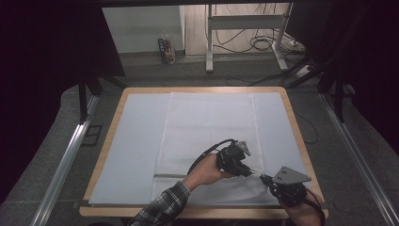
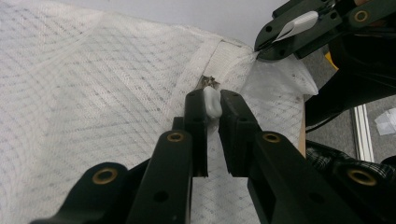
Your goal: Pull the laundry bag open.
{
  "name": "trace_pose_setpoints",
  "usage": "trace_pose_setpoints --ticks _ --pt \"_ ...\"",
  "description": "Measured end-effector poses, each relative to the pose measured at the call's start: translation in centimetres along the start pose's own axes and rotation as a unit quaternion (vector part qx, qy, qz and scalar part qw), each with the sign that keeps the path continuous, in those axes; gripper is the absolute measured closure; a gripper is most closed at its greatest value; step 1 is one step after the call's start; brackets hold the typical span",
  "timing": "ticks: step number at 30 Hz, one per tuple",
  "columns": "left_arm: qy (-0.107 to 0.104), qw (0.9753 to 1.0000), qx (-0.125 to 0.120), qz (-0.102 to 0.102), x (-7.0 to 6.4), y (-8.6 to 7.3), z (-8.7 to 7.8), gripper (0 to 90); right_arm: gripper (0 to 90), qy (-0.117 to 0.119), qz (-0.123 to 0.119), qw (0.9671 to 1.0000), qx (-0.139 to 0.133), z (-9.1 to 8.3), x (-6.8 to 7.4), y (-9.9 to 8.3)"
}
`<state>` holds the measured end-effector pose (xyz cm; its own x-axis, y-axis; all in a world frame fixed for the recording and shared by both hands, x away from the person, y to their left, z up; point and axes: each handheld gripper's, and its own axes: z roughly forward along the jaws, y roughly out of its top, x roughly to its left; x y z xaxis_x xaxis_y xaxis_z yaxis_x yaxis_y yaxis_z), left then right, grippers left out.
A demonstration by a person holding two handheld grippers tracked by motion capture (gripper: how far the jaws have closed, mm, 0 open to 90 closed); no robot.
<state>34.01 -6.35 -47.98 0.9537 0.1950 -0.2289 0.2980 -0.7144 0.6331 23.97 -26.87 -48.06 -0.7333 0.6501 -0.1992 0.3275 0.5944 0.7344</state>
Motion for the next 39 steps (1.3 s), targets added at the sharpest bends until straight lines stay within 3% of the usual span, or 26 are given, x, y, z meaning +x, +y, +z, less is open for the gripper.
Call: trace_pose_setpoints --ticks 5,11,20,22,25,26,28,29,30,31,34,36,39 --pt "-0.001 0.9998 -0.016 -0.013 -0.1 -0.1 -0.2 83.8 86.5 0.004 0.004 1.0000 0.003 0.1 -0.1 0.0" --pt "-0.015 0.9997 -0.021 -0.005 0.2 -0.3 -0.8 84.4 81.3 0.018 0.025 0.9995 0.009 0.3 -0.4 -0.2" --pt "-0.027 0.9990 -0.035 -0.002 0.4 -1.0 -0.7 85.0 64.5 0.034 0.056 0.9976 0.021 0.8 -0.9 -0.4" --pt "-0.028 0.9989 -0.039 0.001 0.5 -1.1 -0.9 85.1 55.6 0.040 0.073 0.9963 0.022 0.9 -1.2 -0.4" --pt "-0.030 0.9985 -0.045 0.004 0.5 -1.1 -1.4 85.3 43.6 0.058 0.106 0.9925 0.021 1.2 -1.9 -0.6" --pt "-0.032 0.9981 -0.051 0.005 0.5 -1.2 -1.6 85.4 36.5 0.084 0.131 0.9877 0.018 1.6 -2.6 -0.6" --pt "-0.036 0.9976 -0.058 0.008 0.6 -1.2 -1.9 85.4 35.4 0.093 0.139 0.9858 0.015 1.7 -2.9 -0.6" --pt "-0.039 0.9972 -0.063 0.007 0.6 -1.3 -2.1 85.5 33.4 0.122 0.157 0.9801 0.008 2.2 -3.6 -0.4" --pt "-0.039 0.9972 -0.063 0.007 0.6 -1.3 -2.1 85.5 33.9 0.135 0.164 0.9771 0.004 2.4 -3.9 -0.4" --pt "-0.040 0.9971 -0.064 0.008 0.7 -1.4 -2.1 85.5 33.9 0.135 0.164 0.9771 0.004 2.4 -3.9 -0.4" --pt "-0.042 0.9971 -0.063 0.009 0.7 -1.5 -2.1 85.6 41.4 0.180 0.184 0.9662 -0.008 3.0 -4.7 0.0" --pt "-0.037 0.9975 -0.058 0.013 0.7 -1.5 -2.0 85.7 52.8 0.194 0.182 0.9639 -0.008 3.3 -4.9 0.3" --pt "-0.032 0.9981 -0.050 0.019 0.6 -1.7 -1.7 85.5 59.3 0.197 0.184 0.9630 -0.010 3.3 -4.9 0.3"
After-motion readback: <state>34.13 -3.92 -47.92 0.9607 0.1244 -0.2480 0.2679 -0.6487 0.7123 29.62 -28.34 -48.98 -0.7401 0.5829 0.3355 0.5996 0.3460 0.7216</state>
